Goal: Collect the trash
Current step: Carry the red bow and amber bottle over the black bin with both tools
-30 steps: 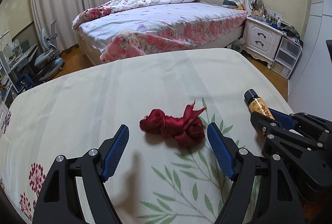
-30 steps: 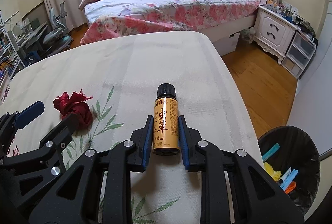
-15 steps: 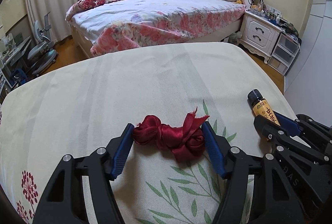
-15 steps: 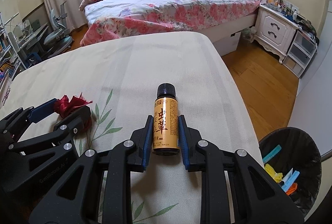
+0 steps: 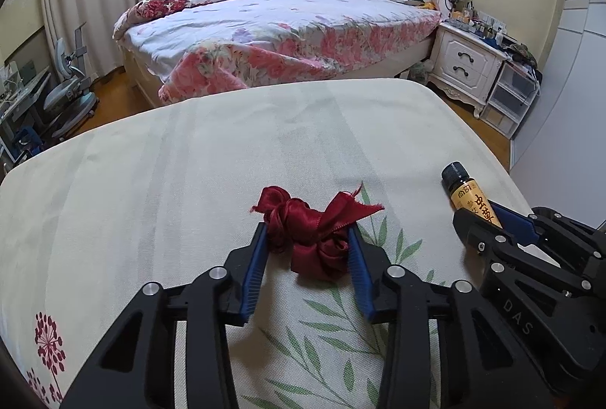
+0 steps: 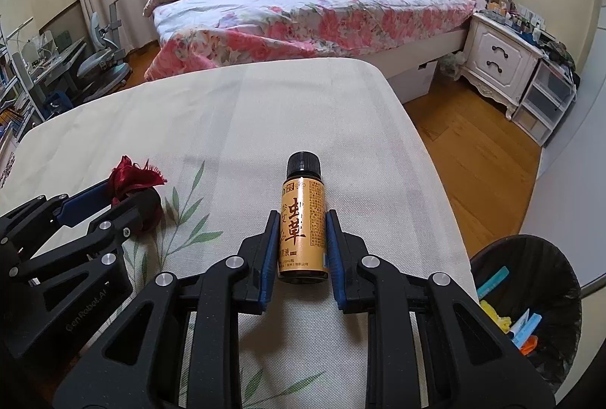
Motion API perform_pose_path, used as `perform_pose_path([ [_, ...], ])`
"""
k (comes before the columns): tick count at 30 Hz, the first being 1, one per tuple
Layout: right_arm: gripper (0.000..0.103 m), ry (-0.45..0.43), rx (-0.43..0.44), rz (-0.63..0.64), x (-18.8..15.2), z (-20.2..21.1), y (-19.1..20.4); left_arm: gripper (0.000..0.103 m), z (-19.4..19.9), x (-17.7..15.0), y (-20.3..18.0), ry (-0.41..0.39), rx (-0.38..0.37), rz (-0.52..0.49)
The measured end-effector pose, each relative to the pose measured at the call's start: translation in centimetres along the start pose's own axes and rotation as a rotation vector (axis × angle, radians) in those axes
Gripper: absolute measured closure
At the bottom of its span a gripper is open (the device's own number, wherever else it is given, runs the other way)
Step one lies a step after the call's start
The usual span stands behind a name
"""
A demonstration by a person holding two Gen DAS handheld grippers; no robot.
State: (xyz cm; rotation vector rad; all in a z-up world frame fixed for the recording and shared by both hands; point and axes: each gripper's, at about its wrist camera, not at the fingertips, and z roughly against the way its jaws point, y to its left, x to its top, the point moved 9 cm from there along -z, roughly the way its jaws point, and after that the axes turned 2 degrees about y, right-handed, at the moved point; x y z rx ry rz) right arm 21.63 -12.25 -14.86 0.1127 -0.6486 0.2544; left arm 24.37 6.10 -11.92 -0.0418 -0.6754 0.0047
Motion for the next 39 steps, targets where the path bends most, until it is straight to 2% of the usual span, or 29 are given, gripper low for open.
perform_pose_path([
  [6, 0.08, -0.003, -0.012, 0.004, -0.2, 0.2, 0.2, 0.069, 0.3, -0.2, 0.0, -0.01, 0.002, 0.005],
  [16, 0.08, -0.009, -0.014, 0.002, -0.8, 0.9, 0.5, 0.07, 1.3, -0.9, 0.3, -0.017, 0.001, 0.011],
  [39, 0.08, -0.061, 0.003, -0.027, -7.6, 7.9, 0.3, 0.07, 5.9, -5.8, -1.5, -0.062, -0.032, 0.004],
])
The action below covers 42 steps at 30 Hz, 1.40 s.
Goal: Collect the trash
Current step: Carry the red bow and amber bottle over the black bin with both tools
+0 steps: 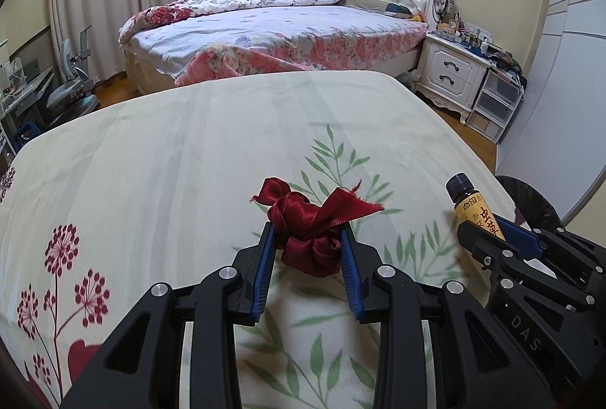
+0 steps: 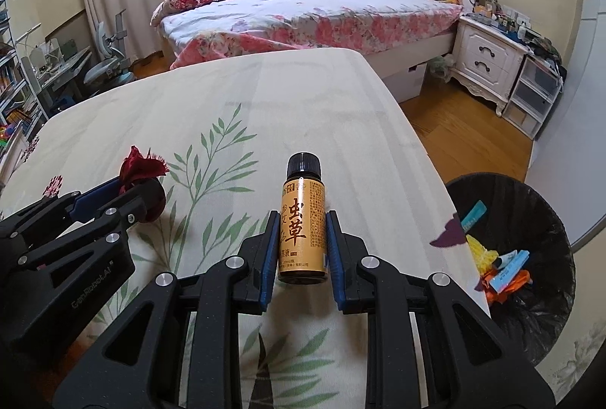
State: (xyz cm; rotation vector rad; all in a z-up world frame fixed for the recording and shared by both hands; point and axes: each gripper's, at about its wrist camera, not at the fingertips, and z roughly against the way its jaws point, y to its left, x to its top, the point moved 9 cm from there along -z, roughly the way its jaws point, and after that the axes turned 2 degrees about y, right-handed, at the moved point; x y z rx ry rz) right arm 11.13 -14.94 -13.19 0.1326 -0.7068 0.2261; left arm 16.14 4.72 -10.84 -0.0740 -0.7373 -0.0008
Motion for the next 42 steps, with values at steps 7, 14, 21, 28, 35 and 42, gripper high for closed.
perform_pose_path([
  [7, 0.08, -0.022, -0.01, -0.031, -1.4, 2.2, -1.6, 0.07, 1.7, -0.8, -2.5, -0.032, -0.035, -0.028],
  [14, 0.08, -0.044, -0.056, -0.068, -2.7, 4.2, -4.4, 0.07, 3.3, -0.9, -5.6, -0.069, -0.081, -0.066],
  [21, 0.08, -0.072, -0.116, -0.117, -3.4, 6.1, -8.1, 0.07, 3.8, -0.8, -8.6, -0.083, -0.123, -0.113],
  [28, 0.08, -0.098, -0.183, -0.173, -3.7, 7.4, -12.1, 0.07, 3.9, -0.5, -11.6, -0.093, -0.159, -0.162],
  [35, 0.08, -0.132, -0.255, -0.221, -3.2, 8.3, -15.5, 0.07, 3.5, 0.4, -15.0, -0.109, -0.196, -0.22],
  [42, 0.08, -0.152, -0.304, -0.268, -2.7, 8.2, -18.7, 0.07, 2.7, 1.5, -18.7, -0.132, -0.226, -0.273],
])
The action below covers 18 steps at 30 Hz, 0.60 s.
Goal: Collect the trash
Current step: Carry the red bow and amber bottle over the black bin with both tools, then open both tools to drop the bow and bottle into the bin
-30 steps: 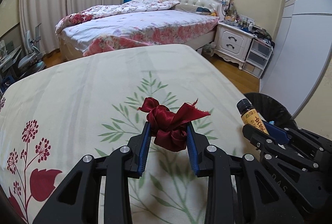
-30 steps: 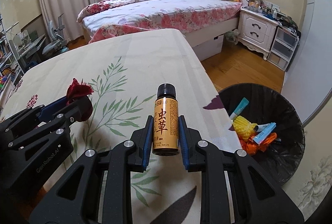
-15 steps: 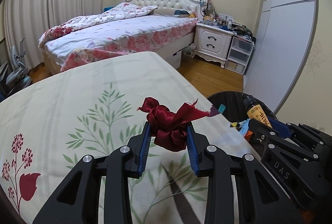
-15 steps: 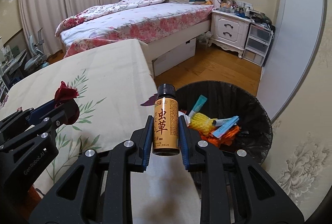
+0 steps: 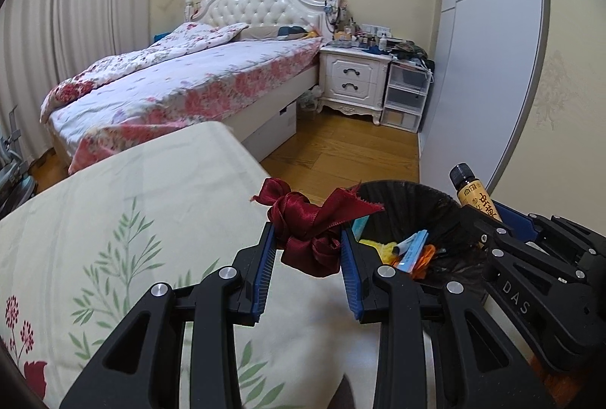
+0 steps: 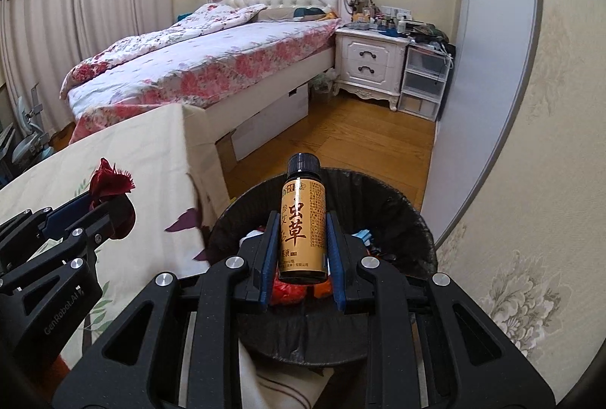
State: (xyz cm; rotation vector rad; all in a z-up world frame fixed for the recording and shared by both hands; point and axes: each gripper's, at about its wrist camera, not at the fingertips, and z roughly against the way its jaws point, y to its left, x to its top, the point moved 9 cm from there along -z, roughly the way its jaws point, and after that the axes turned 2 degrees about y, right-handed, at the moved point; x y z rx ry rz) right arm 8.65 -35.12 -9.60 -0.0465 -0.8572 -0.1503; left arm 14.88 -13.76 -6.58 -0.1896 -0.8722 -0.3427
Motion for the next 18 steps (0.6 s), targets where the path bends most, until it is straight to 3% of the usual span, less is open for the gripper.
perform_pose_path([
  [18, 0.08, 0.008, -0.058, -0.067, 1.7, -4.7, -3.1, 0.069, -5.5, 1.8, -3.4, 0.037, 0.002, -0.061],
])
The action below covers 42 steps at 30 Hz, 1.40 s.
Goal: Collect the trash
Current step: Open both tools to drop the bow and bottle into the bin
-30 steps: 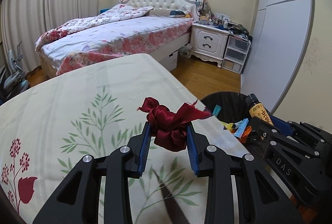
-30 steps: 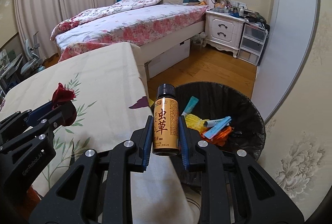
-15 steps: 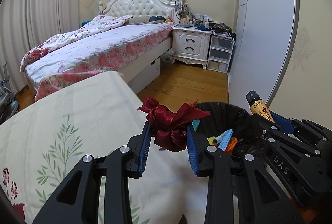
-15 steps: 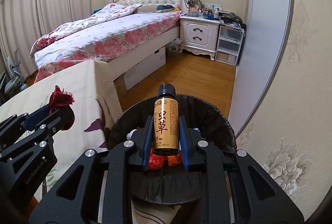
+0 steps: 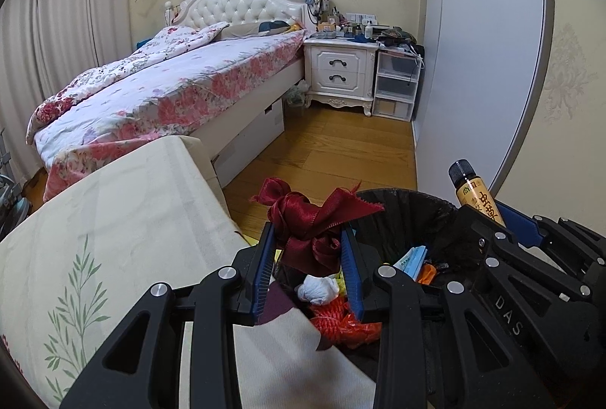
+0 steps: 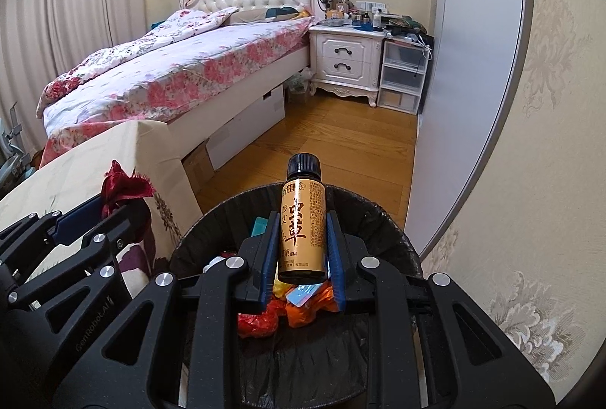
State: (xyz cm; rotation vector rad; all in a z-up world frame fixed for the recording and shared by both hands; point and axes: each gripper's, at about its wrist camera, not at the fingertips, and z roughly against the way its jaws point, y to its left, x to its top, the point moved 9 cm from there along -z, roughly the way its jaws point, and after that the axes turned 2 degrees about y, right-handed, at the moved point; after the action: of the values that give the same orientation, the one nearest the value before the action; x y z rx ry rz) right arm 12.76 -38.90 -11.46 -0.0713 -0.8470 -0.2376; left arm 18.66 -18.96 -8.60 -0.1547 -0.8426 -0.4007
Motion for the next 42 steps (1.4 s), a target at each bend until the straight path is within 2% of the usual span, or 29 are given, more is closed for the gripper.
perform_pose_path([
  [14, 0.08, 0.034, -0.017, -0.019, -0.4, -2.1, -0.9, 0.068, -2.2, 0.5, -0.6, 0.045, -0.003, -0.005],
  [20, 0.08, 0.036, -0.02, -0.019, -0.3, -2.4, -0.9, 0.063, -2.5, 0.7, -0.7, 0.05, -0.006, -0.007],
  [24, 0.08, 0.036, -0.022, -0.021, -0.2, -2.5, -1.0, 0.056, -2.6, 0.8, -0.6, 0.054, -0.005, -0.001],
  [30, 0.078, 0.035, -0.027, -0.025, -0.3, -2.5, -1.1, 0.036, -2.6, 0.9, -0.4, 0.043, 0.001, 0.004],
  [31, 0.076, 0.034, -0.029, -0.026, -0.2, -2.5, -1.2, 0.033, -2.6, 1.0, -0.4, 0.041, 0.002, 0.004],
  [35, 0.061, 0.024, -0.047, -0.047, -0.1, -2.5, -1.8, 0.029, -2.7, 1.1, -0.1, 0.04, 0.005, 0.016],
  [38, 0.053, 0.018, -0.056, -0.054, 0.1, -2.4, -2.1, 0.027, -2.9, 1.0, 0.2, 0.048, 0.003, 0.029],
  [42, 0.05, 0.01, -0.067, -0.053, 0.2, -2.2, -2.2, 0.025, -2.7, 1.1, 0.6, 0.041, 0.019, 0.033],
])
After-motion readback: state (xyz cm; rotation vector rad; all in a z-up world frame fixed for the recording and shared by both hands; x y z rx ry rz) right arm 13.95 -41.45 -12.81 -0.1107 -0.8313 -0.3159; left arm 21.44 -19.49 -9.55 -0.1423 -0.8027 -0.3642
